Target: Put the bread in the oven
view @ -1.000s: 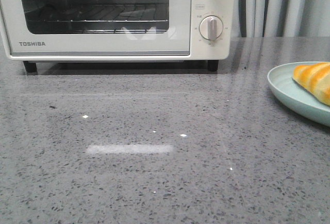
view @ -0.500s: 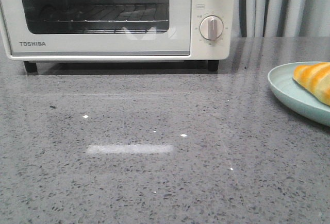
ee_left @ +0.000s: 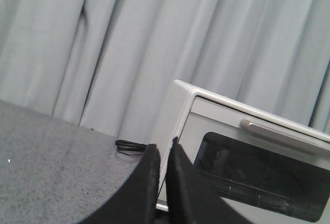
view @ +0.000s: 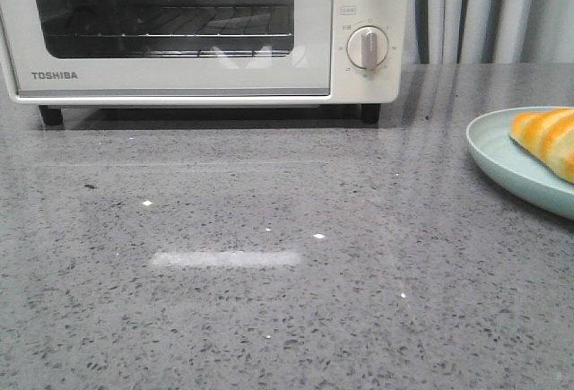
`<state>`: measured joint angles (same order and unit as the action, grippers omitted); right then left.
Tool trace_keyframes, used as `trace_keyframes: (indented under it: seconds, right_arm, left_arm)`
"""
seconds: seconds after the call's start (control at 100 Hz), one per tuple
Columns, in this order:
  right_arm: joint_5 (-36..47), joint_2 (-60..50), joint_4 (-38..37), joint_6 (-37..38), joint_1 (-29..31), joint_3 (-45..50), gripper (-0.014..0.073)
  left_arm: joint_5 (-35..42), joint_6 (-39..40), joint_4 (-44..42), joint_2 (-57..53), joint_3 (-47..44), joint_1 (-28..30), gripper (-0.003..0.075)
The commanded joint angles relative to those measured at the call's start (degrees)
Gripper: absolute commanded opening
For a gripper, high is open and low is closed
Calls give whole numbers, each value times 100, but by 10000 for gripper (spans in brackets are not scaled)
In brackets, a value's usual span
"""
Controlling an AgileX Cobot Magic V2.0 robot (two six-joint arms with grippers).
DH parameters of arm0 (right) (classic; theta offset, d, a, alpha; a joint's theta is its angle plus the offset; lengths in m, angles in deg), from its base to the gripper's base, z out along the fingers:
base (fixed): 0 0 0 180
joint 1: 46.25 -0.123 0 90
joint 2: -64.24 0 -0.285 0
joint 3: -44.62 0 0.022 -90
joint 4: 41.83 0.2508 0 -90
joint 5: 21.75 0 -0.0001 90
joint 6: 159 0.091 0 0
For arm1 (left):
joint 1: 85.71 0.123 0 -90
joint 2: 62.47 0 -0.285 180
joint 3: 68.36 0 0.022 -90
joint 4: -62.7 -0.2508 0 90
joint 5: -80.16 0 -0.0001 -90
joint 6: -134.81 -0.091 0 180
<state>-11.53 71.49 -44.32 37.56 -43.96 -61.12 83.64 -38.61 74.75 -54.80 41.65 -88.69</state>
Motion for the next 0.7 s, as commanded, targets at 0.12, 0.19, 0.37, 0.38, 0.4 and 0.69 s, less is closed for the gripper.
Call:
trace_keyframes:
  seconds: [0.12, 0.19, 0.37, 0.38, 0.4, 0.69]
  right_arm:
    - [-441, 271, -452, 22, 8, -915, -23]
    - [-465, 467, -455, 22, 8, -1156, 55]
    - [-636, 1000, -455, 22, 8, -1896, 273]
    - [-637, 1020, -455, 22, 8, -1926, 273]
    - [-680, 1083, -455, 22, 8, -2013, 272]
    - [-1193, 1981, -465, 10, -16, -3155, 264]
  left_arm:
    - [-462, -55, -933, 645, 1312, -55, 0]
    - [-675, -55, -1032, 855, 1652, -55, 54]
    - [-1231, -55, -1045, 1367, 2350, -55, 281]
    - [-1263, -55, -1045, 1403, 2397, -55, 293]
    - [-1288, -55, -1034, 1463, 2465, -55, 301]
    - [-2038, -311, -844, 2219, 3481, -55, 293]
